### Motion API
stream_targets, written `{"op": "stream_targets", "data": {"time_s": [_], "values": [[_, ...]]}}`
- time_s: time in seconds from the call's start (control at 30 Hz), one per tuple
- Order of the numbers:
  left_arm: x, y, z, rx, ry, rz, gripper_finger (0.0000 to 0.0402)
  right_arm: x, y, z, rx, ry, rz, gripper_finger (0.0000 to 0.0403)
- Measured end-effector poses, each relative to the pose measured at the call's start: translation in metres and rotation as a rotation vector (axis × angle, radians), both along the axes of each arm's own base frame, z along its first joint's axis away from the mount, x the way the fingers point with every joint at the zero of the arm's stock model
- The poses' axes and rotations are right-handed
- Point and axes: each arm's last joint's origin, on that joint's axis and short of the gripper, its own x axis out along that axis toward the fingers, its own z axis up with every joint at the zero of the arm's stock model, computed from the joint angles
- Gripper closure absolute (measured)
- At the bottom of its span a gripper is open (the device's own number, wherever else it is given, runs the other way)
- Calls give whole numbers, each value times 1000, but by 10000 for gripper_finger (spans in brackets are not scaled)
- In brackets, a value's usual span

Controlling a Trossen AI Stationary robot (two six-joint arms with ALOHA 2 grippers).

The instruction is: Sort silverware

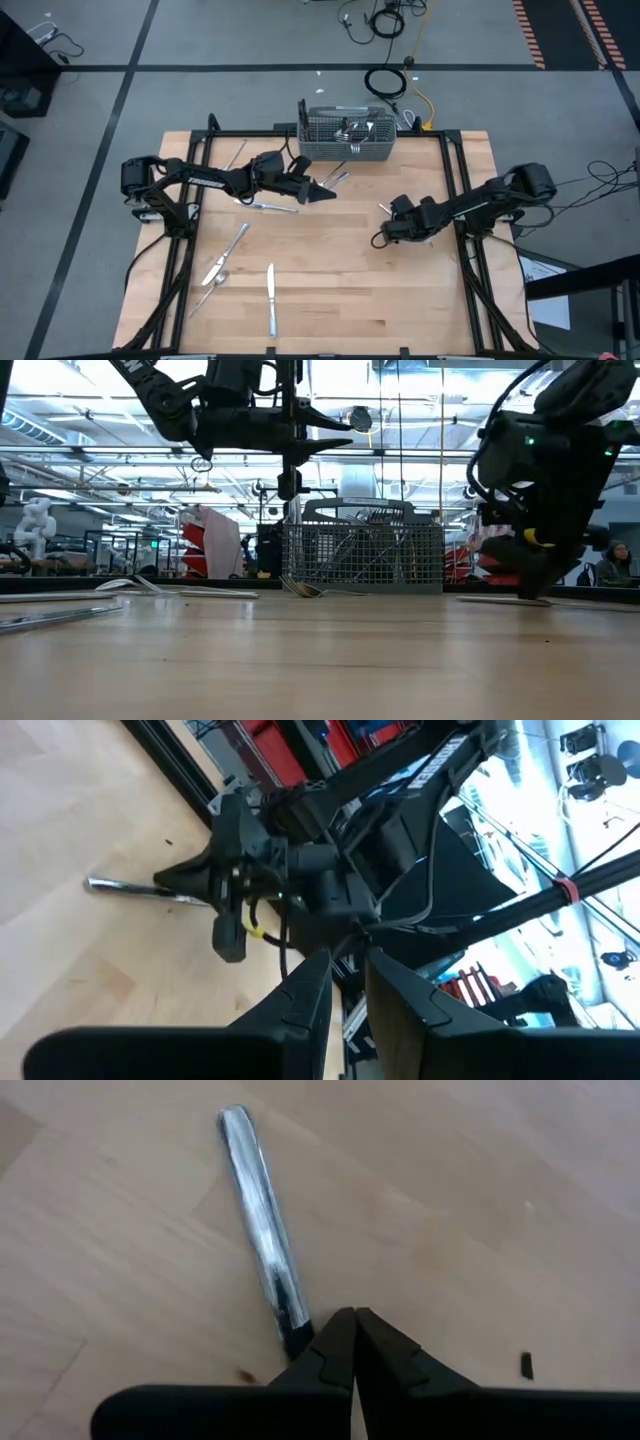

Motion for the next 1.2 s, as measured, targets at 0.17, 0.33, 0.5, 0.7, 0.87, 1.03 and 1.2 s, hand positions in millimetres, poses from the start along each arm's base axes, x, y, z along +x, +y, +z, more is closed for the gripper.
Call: {"op": "stream_targets", "data": {"time_s": [0.17, 0.33, 0.5, 0.7, 0.87, 1.03, 1.2], "values": [[0, 0, 0, 27, -2, -5, 331, 16, 5, 4, -9, 12, 61, 402], [-1, 2, -5, 47, 43, -6, 331, 47, 13, 22, 77, -131, 246, 403], [-3, 2, -12, 44, 104, -10, 331, 58, 13, 29, 8, -262, 233, 403], [-4, 1, -16, 41, 146, -43, 331, 55, 20, 47, 40, -359, 263, 403], [-6, -3, -19, 59, 156, -162, 331, 62, 59, 64, 177, -573, 436, 403], [-6, -3, -19, 56, 160, -168, 331, 66, 93, 48, 257, -556, 500, 403], [-6, -3, -20, 59, 162, -155, 331, 91, 116, 38, 272, -512, 575, 403]]}}
